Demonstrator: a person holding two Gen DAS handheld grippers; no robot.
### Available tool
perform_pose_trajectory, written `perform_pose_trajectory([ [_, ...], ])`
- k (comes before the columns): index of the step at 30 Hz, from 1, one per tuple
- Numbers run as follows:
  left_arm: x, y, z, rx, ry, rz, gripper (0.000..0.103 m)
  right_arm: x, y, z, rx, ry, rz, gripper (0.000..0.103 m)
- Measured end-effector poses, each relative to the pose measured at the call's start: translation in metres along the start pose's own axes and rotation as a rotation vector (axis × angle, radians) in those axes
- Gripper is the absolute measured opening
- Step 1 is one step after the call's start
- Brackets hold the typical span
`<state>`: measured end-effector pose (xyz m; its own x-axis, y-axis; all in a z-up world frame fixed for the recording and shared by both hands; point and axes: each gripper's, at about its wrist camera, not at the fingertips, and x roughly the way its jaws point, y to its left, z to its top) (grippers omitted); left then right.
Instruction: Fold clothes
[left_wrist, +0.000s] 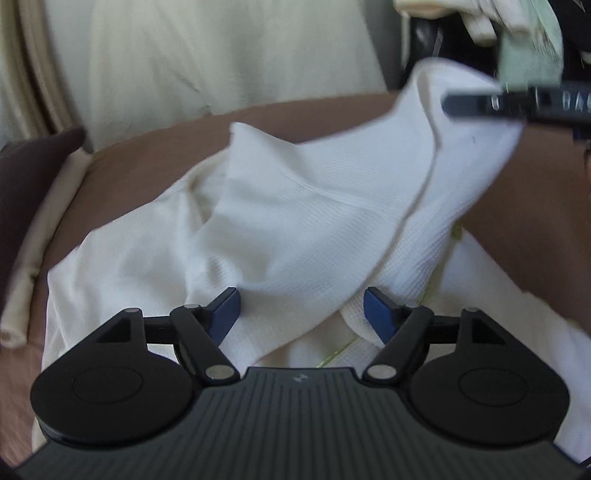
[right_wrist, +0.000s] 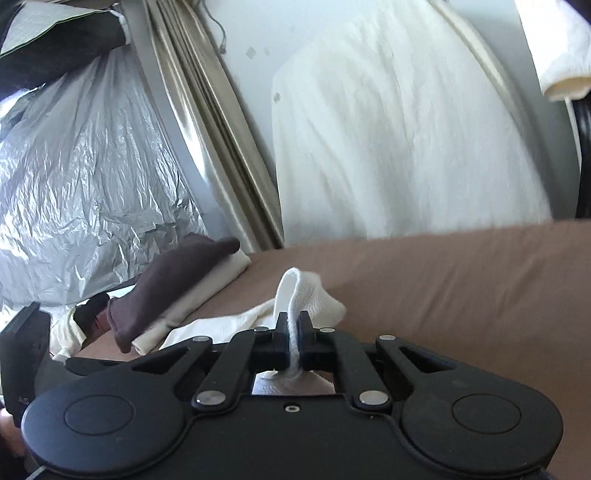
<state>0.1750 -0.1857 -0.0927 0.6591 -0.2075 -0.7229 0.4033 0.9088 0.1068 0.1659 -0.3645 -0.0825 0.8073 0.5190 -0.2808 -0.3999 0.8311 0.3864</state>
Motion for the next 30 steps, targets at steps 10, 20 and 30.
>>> perform_pose_trajectory([
  [10,-0.030,0.064,0.030,-0.206,-0.119,0.055,0.002,-0.017,0.025,0.016,0.014,0.011,0.088,0.006],
  [20,-0.008,0.287,-0.013,-1.112,-0.222,-0.139,0.005,-0.003,0.089,-0.003,0.062,0.199,0.326,0.045],
  [30,-0.018,0.272,-0.064,-1.026,-0.085,-0.260,0.005,-0.001,0.055,-0.038,0.010,0.365,0.133,0.045],
])
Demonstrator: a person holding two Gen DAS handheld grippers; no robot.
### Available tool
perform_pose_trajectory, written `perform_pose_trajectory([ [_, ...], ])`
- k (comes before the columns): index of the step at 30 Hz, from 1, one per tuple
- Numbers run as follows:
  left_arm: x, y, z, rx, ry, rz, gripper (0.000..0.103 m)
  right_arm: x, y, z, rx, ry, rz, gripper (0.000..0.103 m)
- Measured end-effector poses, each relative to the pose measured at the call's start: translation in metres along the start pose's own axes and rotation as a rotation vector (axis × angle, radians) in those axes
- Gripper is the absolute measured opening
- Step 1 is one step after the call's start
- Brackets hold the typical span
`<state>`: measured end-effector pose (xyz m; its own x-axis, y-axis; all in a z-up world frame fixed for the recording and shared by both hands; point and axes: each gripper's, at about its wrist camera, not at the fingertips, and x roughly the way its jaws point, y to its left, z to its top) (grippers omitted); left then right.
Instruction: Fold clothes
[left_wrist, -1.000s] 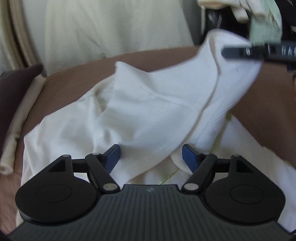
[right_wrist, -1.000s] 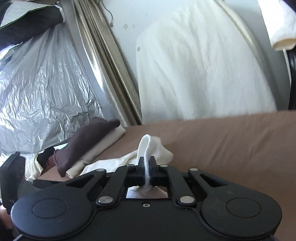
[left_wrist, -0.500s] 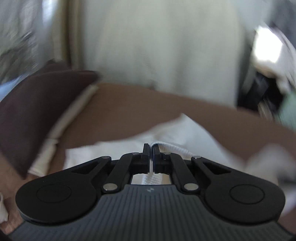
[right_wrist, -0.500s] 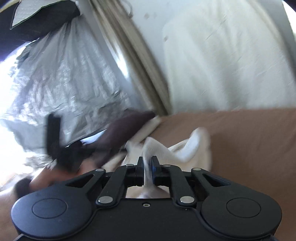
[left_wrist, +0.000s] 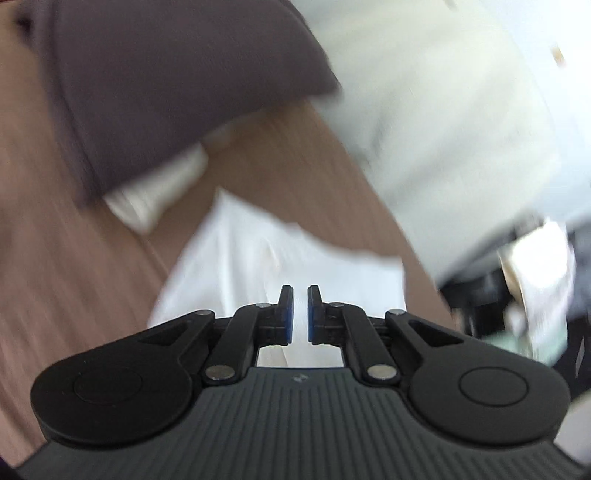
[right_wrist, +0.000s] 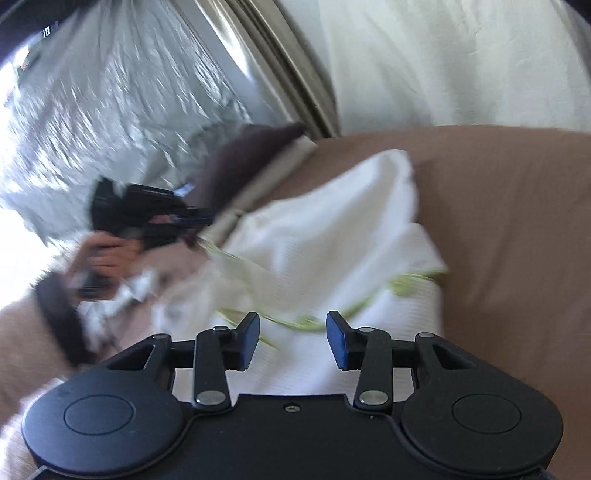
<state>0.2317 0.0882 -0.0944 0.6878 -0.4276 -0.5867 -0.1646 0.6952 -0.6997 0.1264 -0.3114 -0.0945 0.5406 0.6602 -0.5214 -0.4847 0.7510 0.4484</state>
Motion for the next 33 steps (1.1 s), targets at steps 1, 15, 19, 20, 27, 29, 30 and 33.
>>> perform_pose_trajectory([
  [1,0.002,-0.007,-0.007,0.032,0.030,-0.007,0.007,0.000,-0.002,-0.002,-0.015,0.002,-0.030,0.045],
  [15,0.033,-0.041,-0.074,0.193,0.117,-0.072,0.006,0.000,-0.005,-0.019,-0.046,0.040,-0.240,0.047],
  [19,0.018,-0.055,-0.086,0.365,-0.016,0.161,0.006,0.010,-0.008,-0.029,-0.094,0.057,-0.228,0.038],
  [20,0.009,-0.057,-0.084,0.375,-0.043,0.188,0.006,0.010,-0.007,-0.031,-0.112,0.052,-0.242,0.033],
  [27,-0.029,-0.062,-0.070,0.355,-0.107,0.407,0.006,0.001,0.012,-0.025,-0.177,0.080,-0.387,0.019],
  [29,-0.034,-0.062,-0.075,0.367,-0.123,0.424,0.009,-0.009,0.027,-0.024,-0.221,0.054,-0.405,0.019],
  [30,-0.037,-0.062,-0.080,0.357,-0.123,0.404,0.010,-0.013,0.036,-0.024,-0.246,0.042,-0.413,0.019],
  [33,-0.047,-0.054,-0.105,0.292,-0.070,0.271,0.023,-0.023,0.058,-0.025,-0.252,0.016,-0.389,0.024],
])
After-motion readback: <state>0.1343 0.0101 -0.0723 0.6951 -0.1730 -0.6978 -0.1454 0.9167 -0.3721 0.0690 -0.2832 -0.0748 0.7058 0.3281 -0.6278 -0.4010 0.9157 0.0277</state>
